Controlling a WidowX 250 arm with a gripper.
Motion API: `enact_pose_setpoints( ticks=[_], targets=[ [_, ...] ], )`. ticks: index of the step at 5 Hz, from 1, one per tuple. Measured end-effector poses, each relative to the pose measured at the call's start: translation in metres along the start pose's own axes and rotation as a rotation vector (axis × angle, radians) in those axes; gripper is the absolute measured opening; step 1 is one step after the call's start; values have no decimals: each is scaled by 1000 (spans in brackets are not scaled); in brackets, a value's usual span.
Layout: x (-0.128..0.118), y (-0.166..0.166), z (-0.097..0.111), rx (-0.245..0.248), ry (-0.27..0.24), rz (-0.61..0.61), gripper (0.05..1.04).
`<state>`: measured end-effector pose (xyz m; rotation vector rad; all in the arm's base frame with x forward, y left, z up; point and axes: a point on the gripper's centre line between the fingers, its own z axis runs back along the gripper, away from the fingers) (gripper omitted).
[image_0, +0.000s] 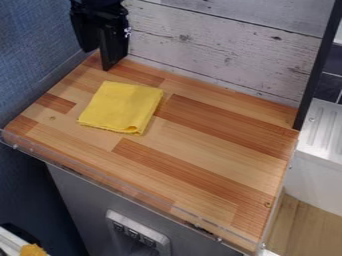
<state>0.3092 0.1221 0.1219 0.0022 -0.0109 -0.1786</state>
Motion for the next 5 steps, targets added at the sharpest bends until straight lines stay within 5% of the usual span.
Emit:
enact_pose_setpoints(
  ticks=[4,5],
  targets=[
    [18,-9,12,14,-40,-152,952],
    [26,-12,-4,6,-31,-174,676]
  ],
)
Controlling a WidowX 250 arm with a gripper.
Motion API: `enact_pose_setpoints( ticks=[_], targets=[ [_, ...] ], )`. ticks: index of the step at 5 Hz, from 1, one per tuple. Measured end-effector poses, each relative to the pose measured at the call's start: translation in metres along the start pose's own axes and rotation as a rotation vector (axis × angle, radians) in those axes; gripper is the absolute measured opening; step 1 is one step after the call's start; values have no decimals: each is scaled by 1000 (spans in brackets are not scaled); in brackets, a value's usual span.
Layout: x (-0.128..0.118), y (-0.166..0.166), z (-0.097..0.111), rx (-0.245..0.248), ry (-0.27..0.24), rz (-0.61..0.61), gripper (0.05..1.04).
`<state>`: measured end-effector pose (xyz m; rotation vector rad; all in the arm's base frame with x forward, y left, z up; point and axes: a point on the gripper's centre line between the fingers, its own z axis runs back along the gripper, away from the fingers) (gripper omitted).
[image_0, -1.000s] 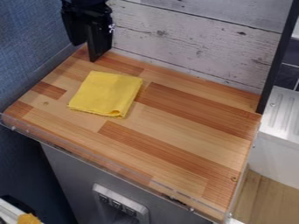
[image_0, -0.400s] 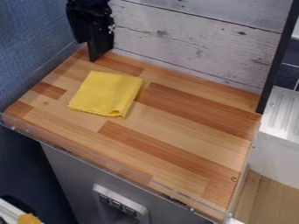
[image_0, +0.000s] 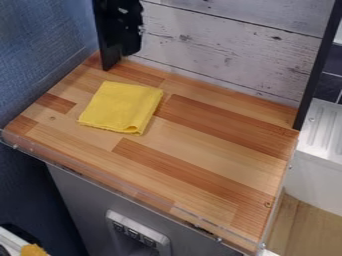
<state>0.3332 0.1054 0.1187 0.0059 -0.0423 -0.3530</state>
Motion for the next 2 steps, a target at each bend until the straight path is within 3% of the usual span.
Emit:
enact_pose_setpoints(
  ticks=[1,2],
  targets=[
    [3,2,-23,-10,15,-9,375],
    [4,2,-45,-24,32,-10,161]
  ],
)
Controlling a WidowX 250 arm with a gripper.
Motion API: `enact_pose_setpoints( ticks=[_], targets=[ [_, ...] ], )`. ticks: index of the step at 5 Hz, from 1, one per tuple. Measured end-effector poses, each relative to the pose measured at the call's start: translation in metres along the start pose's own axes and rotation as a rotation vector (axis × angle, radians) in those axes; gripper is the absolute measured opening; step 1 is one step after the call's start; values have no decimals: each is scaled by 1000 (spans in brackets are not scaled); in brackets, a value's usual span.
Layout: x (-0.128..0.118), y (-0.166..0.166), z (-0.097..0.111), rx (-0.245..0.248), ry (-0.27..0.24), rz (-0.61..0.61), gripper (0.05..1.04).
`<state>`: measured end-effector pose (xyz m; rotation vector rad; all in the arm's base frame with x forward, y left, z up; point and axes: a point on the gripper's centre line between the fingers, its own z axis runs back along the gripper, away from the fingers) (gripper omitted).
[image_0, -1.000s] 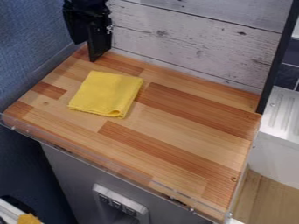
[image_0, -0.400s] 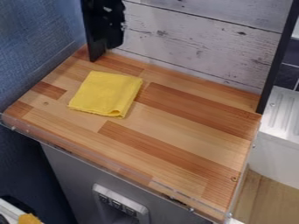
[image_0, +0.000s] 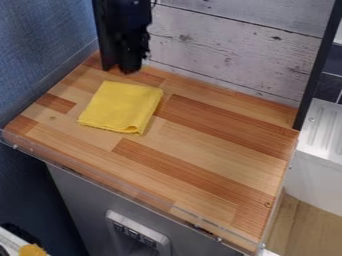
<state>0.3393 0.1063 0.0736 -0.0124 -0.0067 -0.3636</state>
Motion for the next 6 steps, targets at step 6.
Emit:
enact_pose_setpoints(
  ticks=[6],
  targets=[
    [-13,-6,-62,20,12,6,63]
  ],
)
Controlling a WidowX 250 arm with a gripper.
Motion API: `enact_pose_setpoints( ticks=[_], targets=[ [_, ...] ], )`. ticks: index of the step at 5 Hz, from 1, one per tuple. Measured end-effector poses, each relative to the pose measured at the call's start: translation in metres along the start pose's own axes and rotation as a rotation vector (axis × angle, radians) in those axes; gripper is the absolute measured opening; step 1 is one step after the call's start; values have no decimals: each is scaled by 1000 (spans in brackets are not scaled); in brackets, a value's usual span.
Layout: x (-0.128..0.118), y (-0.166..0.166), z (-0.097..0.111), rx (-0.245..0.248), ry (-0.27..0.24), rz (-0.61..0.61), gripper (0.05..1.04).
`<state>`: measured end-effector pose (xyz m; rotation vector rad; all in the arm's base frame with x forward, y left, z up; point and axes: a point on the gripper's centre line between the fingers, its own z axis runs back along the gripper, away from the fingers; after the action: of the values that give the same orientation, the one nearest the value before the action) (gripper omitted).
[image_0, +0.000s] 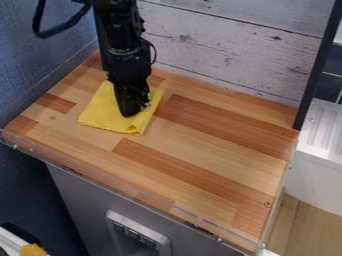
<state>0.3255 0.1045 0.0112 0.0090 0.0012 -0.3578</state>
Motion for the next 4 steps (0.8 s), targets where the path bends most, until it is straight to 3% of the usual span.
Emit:
enact_pose_setpoints(
  ticks=[4],
  targets=[
    [3,16,-1,-9,-17,169,63]
  ],
)
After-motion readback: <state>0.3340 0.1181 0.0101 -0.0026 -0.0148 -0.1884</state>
